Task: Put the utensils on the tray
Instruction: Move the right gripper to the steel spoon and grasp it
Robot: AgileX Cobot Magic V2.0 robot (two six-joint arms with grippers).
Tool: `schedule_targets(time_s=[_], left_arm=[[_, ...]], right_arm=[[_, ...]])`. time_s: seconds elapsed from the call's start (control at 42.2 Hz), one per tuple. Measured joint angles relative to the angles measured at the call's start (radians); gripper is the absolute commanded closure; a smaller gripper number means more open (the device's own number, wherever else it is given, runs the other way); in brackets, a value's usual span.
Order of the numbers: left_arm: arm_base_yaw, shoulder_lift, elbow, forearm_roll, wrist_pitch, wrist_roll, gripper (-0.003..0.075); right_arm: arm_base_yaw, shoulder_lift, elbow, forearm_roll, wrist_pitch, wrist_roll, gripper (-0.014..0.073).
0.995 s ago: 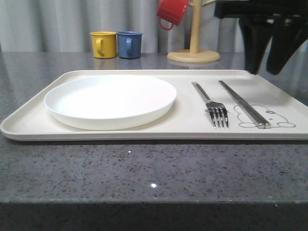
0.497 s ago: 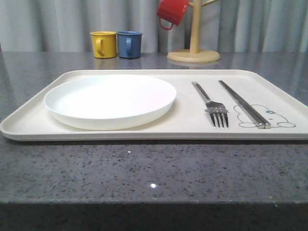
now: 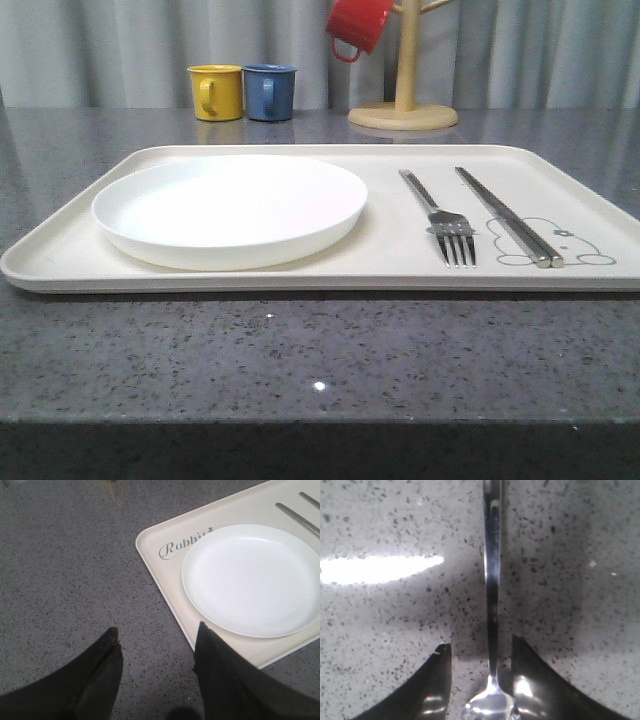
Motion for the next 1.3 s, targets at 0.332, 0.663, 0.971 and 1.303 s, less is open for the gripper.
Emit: schedule_targets(time_s=[0.332,0.663,0.971,1.303], left_arm=[[0.0,0.0,0.0,0.0,0.0,0.0,0.0388],[0.0,0.0,0.0,0.0,0.0,0.0,0.0388],[0.0,0.0,0.0,0.0,0.0,0.0,0.0388],[0.0,0.0,0.0,0.0,0.0,0.0,0.0388]], right_arm=[[0.0,0.009,0.0,0.002,-0.002,0.0,0.0509],[0.0,0.009,0.0,0.002,-0.002,0.0,0.056],[0.015,-0.026,-0.062,0.062,-0.002,-0.005,0.056],[0.236,-0.123,-0.139,0.13,0.002,0.077,0.056]])
